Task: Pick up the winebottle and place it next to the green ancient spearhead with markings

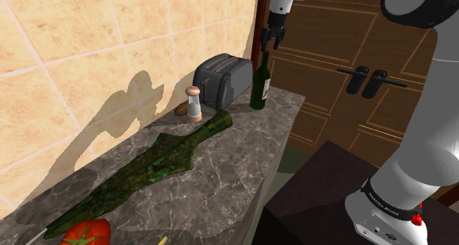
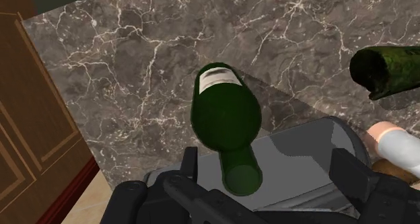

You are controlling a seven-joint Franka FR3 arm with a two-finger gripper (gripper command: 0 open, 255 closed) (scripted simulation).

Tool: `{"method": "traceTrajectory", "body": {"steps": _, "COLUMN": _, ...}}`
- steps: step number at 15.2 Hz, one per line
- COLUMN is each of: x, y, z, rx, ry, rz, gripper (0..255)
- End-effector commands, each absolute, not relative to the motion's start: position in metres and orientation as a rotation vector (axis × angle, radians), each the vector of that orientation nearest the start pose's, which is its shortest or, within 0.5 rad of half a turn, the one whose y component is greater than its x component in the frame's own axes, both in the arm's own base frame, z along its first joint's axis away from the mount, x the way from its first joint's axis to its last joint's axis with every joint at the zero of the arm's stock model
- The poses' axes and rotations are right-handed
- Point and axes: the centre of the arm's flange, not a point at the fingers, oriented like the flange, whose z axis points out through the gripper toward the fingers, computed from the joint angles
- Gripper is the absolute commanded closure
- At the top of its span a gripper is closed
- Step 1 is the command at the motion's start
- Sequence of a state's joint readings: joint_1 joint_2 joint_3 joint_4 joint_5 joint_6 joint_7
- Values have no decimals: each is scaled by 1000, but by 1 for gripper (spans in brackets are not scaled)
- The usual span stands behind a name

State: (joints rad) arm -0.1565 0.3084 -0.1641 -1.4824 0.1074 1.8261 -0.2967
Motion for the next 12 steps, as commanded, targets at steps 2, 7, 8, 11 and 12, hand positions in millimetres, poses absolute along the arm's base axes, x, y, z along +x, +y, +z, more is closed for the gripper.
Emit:
{"method": "traceTrajectory", "body": {"steps": 2, "x": 652, "y": -199, "z": 494, "rx": -3102, "ry": 54, "rz": -85, "gripper": 0}}
{"method": "traceTrajectory", "body": {"steps": 7, "x": 654, "y": -198, "z": 468, "rx": -3102, "ry": 54, "rz": -85, "gripper": 0}}
{"method": "traceTrajectory", "body": {"steps": 8, "x": 654, "y": -198, "z": 463, "rx": -3102, "ry": 54, "rz": -85, "gripper": 0}}
{"method": "traceTrajectory", "body": {"steps": 11, "x": 654, "y": -198, "z": 460, "rx": -3102, "ry": 54, "rz": -85, "gripper": 0}}
{"method": "traceTrajectory", "body": {"steps": 12, "x": 654, "y": -198, "z": 460, "rx": -3102, "ry": 54, "rz": -85, "gripper": 0}}
